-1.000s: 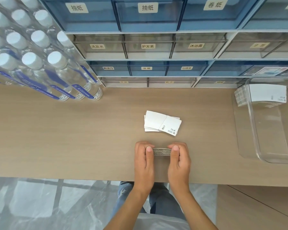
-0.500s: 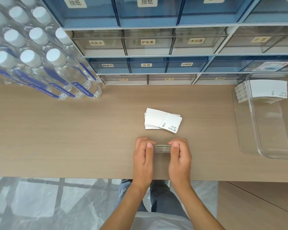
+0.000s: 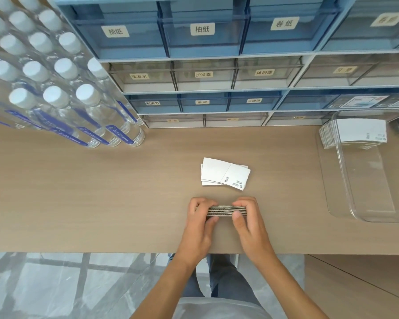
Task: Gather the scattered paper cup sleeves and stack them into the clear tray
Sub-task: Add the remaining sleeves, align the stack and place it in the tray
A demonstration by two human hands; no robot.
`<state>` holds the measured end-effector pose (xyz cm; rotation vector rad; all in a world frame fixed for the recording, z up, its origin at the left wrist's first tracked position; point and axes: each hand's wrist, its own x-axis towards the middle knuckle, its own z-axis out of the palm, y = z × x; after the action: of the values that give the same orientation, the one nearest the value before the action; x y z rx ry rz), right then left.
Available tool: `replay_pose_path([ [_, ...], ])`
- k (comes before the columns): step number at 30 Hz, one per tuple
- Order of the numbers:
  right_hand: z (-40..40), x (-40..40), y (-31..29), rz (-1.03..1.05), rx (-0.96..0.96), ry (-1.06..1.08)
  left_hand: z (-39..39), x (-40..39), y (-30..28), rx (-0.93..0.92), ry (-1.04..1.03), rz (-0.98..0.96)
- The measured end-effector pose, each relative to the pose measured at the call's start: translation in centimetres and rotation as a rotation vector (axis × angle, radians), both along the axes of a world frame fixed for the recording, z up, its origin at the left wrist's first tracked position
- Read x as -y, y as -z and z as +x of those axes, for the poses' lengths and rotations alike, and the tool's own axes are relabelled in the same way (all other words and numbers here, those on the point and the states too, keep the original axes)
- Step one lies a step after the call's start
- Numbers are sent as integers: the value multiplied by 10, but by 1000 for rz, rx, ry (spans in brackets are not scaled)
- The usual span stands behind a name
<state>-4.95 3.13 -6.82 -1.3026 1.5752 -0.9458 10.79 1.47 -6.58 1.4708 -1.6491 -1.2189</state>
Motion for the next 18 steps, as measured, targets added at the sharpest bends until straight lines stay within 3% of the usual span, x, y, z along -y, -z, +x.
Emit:
replay_pose_path([
  [3, -12, -2, 1, 21, -84, -156, -1, 0, -4, 15, -7, 4],
  [6, -14, 4, -7, 50, -140, -168, -4, 1, -14, -2, -32, 31],
  [13, -8, 56, -47, 271, 71, 353, -10, 62, -46, -89, -306, 246],
  [18, -7, 100, -54, 504, -28, 416, -15, 107, -56, 89, -319, 389],
])
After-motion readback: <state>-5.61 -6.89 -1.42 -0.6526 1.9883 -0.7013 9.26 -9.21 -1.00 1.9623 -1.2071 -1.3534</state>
